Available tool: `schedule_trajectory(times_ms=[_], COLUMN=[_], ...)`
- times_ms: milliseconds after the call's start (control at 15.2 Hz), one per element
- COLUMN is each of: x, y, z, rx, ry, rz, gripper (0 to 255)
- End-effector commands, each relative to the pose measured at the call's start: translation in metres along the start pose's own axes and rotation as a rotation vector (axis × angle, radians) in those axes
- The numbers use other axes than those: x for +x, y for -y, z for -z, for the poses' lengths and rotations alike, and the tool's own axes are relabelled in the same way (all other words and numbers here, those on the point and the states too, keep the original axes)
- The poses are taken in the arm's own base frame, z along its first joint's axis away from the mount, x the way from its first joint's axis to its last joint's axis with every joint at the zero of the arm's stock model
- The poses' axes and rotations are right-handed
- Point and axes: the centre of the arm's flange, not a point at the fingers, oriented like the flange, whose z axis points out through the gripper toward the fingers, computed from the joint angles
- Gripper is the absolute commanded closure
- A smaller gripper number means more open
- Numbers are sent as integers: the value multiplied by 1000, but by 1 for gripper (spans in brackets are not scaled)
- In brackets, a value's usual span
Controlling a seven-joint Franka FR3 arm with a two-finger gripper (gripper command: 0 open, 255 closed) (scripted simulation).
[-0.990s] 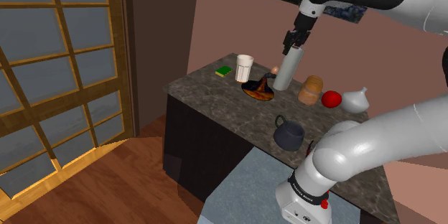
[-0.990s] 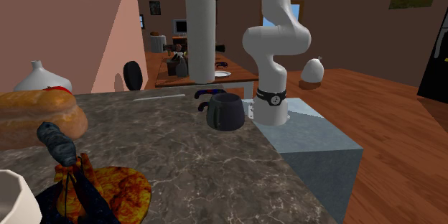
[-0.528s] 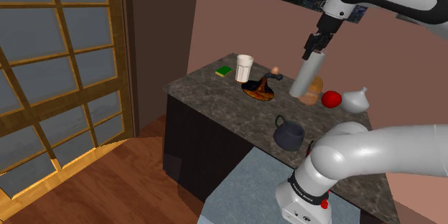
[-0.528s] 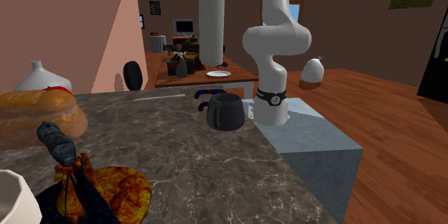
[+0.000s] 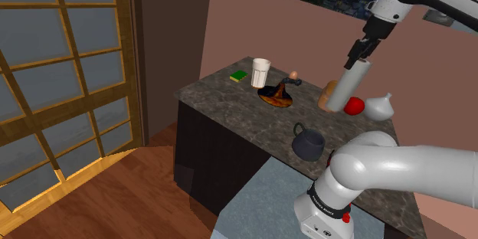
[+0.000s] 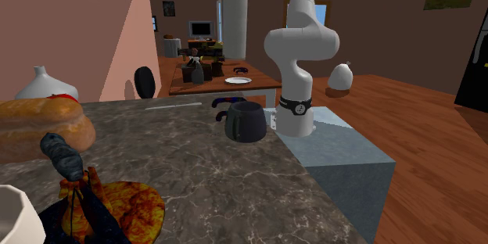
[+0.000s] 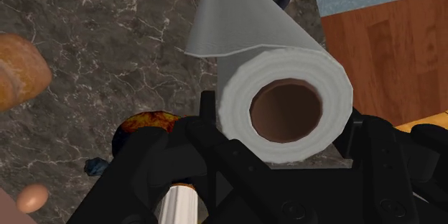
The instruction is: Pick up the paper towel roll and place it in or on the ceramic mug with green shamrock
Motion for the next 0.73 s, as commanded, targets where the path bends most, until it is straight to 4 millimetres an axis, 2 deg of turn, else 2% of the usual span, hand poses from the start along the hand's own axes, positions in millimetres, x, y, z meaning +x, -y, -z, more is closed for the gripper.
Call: schedule_trajectory(times_ms=[0, 660], x=[-5, -8], y=[2, 5], z=[-8, -60], rx=[0, 0], ry=[1, 1], rz=[0, 0], gripper=[255, 255])
